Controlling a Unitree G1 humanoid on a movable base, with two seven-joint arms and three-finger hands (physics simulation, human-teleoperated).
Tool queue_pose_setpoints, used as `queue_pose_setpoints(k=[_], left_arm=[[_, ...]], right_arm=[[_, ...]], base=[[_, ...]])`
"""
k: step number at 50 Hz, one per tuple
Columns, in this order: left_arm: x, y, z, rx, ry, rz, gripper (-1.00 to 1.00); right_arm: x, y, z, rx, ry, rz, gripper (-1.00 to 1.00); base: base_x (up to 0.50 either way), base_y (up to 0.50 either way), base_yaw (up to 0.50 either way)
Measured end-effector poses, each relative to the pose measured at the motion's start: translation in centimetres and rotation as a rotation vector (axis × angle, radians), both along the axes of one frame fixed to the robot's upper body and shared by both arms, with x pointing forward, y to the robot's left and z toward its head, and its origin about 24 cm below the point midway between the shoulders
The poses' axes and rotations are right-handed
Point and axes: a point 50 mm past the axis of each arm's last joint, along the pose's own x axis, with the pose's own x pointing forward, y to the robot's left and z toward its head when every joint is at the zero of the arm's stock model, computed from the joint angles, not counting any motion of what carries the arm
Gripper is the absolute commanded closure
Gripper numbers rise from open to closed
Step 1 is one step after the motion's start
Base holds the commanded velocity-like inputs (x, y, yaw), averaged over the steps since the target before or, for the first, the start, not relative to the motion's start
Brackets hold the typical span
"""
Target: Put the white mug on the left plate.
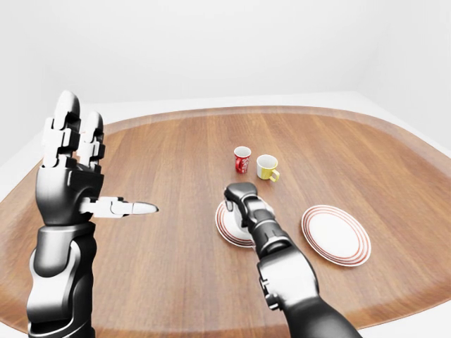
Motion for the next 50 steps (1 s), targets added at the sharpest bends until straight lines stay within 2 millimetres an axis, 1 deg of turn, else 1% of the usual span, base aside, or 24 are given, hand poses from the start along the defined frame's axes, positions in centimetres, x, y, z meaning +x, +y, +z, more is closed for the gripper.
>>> queue_pose_setpoints(k=[42,43,45,46,47,48,50], left_arm=[[0.04,0.16,0.19,-0.002,-0.008,0.003,-1.00],[0.04,0.16,0.19,-0.002,-0.008,0.003,-1.00],[0.04,0.16,0.19,-0.002,-0.008,0.003,-1.00],[0.04,0.16,0.19,-0.002,-0.008,0.003,-1.00],[0.04,0.16,0.18,-0.002,-0.008,0.003,-1.00],[0.04,0.16,0.18,-0.002,-0.008,0.003,-1.00],[0.04,0.16,0.17,-0.002,-0.007,0.003,-1.00]], right_arm=[[0.11,-0.30,0.14,-0.006,-0.002,-0.005,1.00],[0.12,-0.30,0.14,-0.006,-0.002,-0.005,0.95],[0.13,-0.31,0.16,-0.007,-0.004,-0.005,0.74],[0.13,-0.31,0.16,-0.007,-0.004,-0.005,0.22],[0.13,-0.31,0.16,-0.007,-0.005,-0.006,0.02],[0.13,-0.32,0.16,-0.006,-0.005,-0.006,-0.28],[0.13,-0.33,0.17,-0.008,-0.007,-0.006,-0.29]], base=[[0.00,0.00,0.00],[0.00,0.00,0.00],[0.00,0.00,0.00],[0.00,0.00,0.00],[0.00,0.00,0.00],[0.00,0.00,0.00],[0.00,0.00,0.00]])
